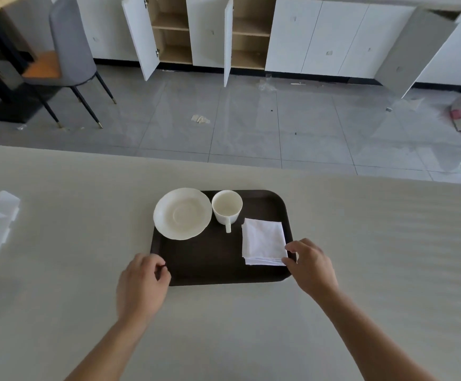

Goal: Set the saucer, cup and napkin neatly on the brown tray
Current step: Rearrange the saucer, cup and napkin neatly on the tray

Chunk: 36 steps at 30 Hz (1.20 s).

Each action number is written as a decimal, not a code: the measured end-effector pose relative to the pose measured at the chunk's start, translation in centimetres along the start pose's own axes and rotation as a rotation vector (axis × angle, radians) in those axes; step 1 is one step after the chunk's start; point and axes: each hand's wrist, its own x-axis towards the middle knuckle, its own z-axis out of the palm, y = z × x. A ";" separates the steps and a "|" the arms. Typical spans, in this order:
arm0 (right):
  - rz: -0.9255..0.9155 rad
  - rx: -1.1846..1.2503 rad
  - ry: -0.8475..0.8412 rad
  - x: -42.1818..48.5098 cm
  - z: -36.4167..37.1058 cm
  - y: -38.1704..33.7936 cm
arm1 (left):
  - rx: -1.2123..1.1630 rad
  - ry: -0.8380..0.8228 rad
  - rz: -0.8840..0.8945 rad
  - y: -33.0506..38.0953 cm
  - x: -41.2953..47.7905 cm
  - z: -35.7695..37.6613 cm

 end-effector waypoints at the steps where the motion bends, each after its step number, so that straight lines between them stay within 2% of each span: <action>1: -0.005 -0.010 -0.026 0.1 -0.1 0.0 | -0.030 -0.018 0.077 1.7 -0.6 0.4; 5: -0.045 -0.041 -0.089 0.3 -0.3 -0.1 | -0.093 -0.130 0.448 7.6 -2.2 2.8; 8: -0.078 -0.060 -0.116 0.6 -0.3 0.0 | -0.035 -0.203 0.580 10.5 -1.9 5.2; 16: -0.211 -0.146 -0.156 1.5 -0.1 0.9 | 0.116 -0.260 0.526 13.2 0.2 7.9; 22: -0.308 -0.225 -0.157 1.9 0.4 1.1 | 0.173 -0.179 0.647 13.3 0.0 8.1; 25: -0.365 -0.297 -0.143 2.0 0.7 1.2 | 0.167 -0.142 0.638 13.5 0.3 8.1; 36: -0.324 -0.352 -0.095 3.6 0.0 0.9 | 0.162 -0.060 0.604 14.9 1.5 8.9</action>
